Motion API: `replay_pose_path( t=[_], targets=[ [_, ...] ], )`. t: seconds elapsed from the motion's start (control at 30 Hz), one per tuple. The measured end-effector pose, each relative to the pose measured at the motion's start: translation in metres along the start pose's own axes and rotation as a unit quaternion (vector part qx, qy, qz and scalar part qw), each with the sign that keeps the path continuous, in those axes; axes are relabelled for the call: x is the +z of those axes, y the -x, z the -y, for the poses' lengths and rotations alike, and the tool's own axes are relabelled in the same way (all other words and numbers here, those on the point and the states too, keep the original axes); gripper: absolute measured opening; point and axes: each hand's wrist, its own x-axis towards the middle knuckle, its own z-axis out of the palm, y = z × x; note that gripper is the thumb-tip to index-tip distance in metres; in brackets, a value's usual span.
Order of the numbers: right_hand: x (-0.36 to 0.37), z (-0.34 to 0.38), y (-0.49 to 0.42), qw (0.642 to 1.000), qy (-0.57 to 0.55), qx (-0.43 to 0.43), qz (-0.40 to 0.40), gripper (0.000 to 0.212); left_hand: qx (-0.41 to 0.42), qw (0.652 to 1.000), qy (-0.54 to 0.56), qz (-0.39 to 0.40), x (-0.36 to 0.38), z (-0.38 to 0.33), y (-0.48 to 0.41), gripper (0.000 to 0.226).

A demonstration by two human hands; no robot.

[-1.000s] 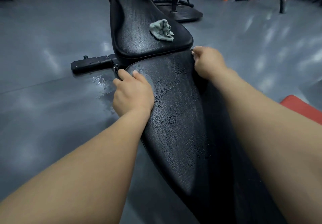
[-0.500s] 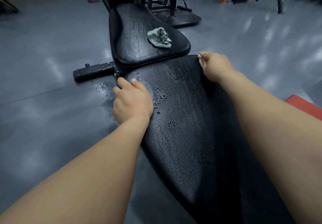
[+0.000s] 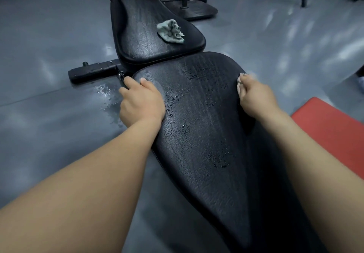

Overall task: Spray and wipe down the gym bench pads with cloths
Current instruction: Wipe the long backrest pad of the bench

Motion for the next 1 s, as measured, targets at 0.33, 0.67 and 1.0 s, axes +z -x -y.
replay_pose_path(
  t=[0.33, 0.67, 1.0],
  targets=[
    [0.006, 0.024, -0.061, 0.998, 0.012, 0.049, 0.028, 0.026, 0.005, 1.000, -0.002, -0.003, 0.004, 0.002, -0.002, 0.044],
    [0.008, 0.043, 0.017, 0.987, 0.000, -0.152, 0.051, 0.042, 0.002, 1.000, 0.004, 0.002, 0.001, 0.001, -0.001, 0.045],
    [0.007, 0.032, -0.067, 0.998, 0.016, -0.034, 0.057, 0.034, -0.005, 1.000, 0.001, 0.002, 0.001, 0.000, -0.002, 0.045]
  ],
)
